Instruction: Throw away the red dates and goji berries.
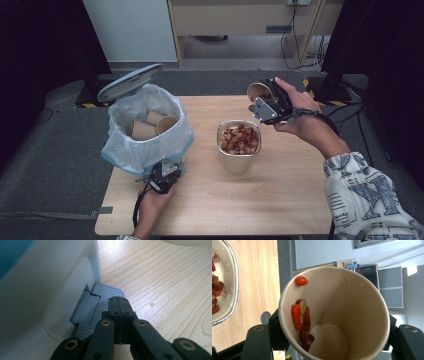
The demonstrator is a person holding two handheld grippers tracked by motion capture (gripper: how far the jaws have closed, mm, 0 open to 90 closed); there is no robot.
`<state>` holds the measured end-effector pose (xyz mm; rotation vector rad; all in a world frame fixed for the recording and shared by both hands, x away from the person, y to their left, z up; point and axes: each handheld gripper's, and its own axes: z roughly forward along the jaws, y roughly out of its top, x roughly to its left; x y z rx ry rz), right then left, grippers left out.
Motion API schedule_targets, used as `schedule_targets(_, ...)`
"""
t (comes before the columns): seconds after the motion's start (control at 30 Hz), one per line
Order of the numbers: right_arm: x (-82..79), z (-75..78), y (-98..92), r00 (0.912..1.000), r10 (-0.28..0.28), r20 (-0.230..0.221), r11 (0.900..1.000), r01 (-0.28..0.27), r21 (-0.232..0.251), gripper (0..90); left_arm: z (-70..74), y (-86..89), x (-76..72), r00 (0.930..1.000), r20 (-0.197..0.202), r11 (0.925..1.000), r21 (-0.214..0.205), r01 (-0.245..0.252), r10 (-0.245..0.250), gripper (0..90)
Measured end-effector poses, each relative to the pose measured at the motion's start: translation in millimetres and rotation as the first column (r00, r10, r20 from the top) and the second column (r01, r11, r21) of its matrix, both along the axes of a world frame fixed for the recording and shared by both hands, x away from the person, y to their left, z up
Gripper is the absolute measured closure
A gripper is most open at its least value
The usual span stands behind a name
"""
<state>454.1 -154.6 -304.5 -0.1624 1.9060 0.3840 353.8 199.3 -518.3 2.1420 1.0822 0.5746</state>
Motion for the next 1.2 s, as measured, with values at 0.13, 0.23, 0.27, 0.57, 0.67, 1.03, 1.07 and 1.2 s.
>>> schedule_targets(0.13, 1.9, -0.6, -4.3, 0.9996, -0.005, -0.026, 0.9996, 0.005, 0.028, 32.4, 0.0, 0.0, 0.0, 1.0000, 0.000, 1.0000, 0.000, 0.000, 0.000, 89.8)
schedule_targets(0.23, 4.9, -0.2, -9.9, 0.9980, -0.006, -0.063, 0.9978, 0.010, 0.066, 32.4, 0.2, 0.4, 0.2, 1.0000, 0.002, 1.0000, 0.006, 0.003, -0.003, 89.8)
schedule_targets(0.27, 5.5, 0.0, -11.4, 0.9975, -0.006, -0.070, 0.9971, 0.012, 0.076, 32.4, 0.2, 0.3, 0.1, 1.0000, 0.001, 1.0000, 0.005, 0.002, -0.002, 89.8)
schedule_targets(0.57, 9.9, -0.9, -32.3, 0.9881, -0.010, -0.154, 0.9834, 0.038, 0.177, 32.4, -0.1, 0.0, -0.2, 1.0000, -0.004, 1.0000, -0.004, -0.003, 0.003, 89.8)
schedule_targets(0.67, 9.7, -0.5, -38.7, 0.9852, -0.009, -0.171, 0.9787, 0.044, 0.201, 32.3, -0.1, 0.0, -0.2, 1.0000, -0.004, 1.0000, -0.004, -0.002, 0.002, 89.8)
schedule_targets(1.03, 8.5, -1.3, -59.7, 0.9614, 0.033, -0.273, 0.9458, 0.058, 0.320, 32.3, 0.1, 0.3, -0.1, 1.0000, -0.005, 1.0000, -0.001, -0.001, 0.001, 89.8)
schedule_targets(1.07, 8.5, -1.8, -61.8, 0.9583, 0.039, -0.283, 0.9417, 0.060, 0.331, 32.3, 0.1, 0.3, -0.1, 1.0000, -0.005, 1.0000, 0.000, -0.001, 0.001, 89.8)
schedule_targets(1.2, 8.1, -4.2, -68.6, 0.9509, 0.044, -0.306, 0.9330, 0.071, 0.353, 32.2, 0.1, 0.3, -0.1, 1.0000, -0.005, 1.0000, 0.000, 0.000, 0.000, 89.8)
